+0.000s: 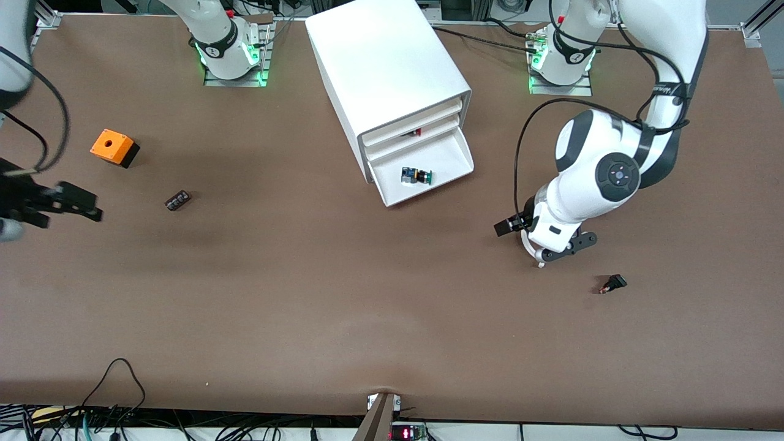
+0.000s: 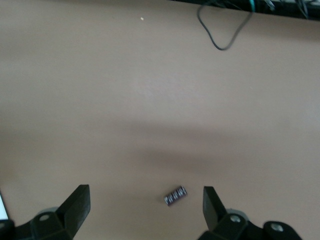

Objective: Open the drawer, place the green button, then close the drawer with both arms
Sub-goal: 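Push the open drawer shut with the left gripper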

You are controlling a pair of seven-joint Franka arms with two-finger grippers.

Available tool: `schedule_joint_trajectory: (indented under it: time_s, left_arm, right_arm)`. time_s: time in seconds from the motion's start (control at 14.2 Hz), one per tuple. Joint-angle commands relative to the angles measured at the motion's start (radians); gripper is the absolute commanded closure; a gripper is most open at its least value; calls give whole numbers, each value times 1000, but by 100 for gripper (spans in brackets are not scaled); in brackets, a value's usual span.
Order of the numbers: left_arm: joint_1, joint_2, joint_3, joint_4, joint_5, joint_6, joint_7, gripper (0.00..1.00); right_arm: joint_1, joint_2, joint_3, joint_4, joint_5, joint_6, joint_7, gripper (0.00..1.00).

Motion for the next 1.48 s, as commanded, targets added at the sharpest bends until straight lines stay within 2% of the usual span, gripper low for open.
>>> schedule_joint_trajectory:
  time_s: [0.0, 0.28, 0.49, 0.78, 0.99, 1.27, 1.41]
  left_arm:
    - [-66, -8, 9, -53, -9, 91, -84, 0]
    - [-145, -2, 11, -183, 0, 326, -201, 0]
    - [-167, 15, 9, -252, 0, 449, -231, 0]
    - [-270, 44, 11, -263, 2, 504, -385, 0]
    - [-291, 58, 9, -263, 3, 507, -386, 0]
    - [-317, 63, 6, -268, 3, 504, -391, 0]
    - [-316, 61, -26, -274, 3, 495, -391, 0]
  right_arm:
    - [-116, -127, 94, -142, -21, -5, 10, 0]
    - [-144, -180, 105, -191, -21, -31, -150, 0]
    - [-144, -197, 105, -194, -22, -51, -162, 0]
    - [-142, -212, 107, -194, -57, -59, -260, 0]
    - [-139, -215, 136, -191, -114, -60, -265, 0]
    - [-137, -211, 137, -183, -121, -63, -265, 0]
    - [-137, -209, 136, -182, -124, -62, -265, 0]
